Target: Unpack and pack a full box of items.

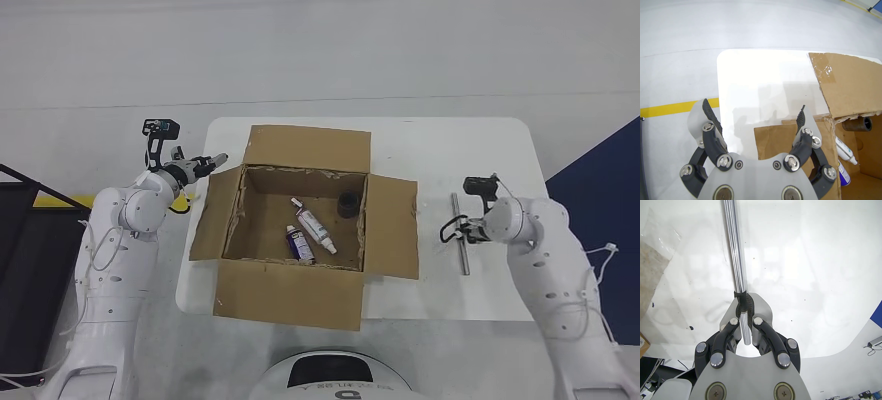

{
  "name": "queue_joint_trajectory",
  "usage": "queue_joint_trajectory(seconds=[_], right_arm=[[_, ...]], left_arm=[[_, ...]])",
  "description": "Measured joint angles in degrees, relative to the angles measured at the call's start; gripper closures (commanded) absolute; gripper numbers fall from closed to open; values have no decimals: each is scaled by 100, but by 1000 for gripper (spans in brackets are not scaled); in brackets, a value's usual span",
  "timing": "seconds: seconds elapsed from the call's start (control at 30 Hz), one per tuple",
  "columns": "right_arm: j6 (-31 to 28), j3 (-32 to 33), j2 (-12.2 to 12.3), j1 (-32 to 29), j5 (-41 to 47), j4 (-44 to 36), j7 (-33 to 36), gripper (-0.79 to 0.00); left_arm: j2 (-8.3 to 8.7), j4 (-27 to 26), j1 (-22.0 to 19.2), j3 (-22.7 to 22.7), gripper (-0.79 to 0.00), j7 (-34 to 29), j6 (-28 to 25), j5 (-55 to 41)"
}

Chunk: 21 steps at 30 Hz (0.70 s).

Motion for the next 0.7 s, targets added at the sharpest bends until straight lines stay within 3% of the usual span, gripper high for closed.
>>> queue_joint_trajectory(seconds=[0.13,0.23,0.3,0.7], right_arm=[[-2,107,11,-73,39,-9,-22,-28],[-51,173,16,-143,130,-60,-32,-268],[-124,250,23,-235,241,-146,-58,-302],[-321,384,42,-410,451,-323,-210,-296]], left_arm=[[0,0,0,0,-785,0,0,0],[0,0,0,0,-785,0,0,0],[0,0,0,0,-785,0,0,0],[0,0,0,0,-785,0,0,0]])
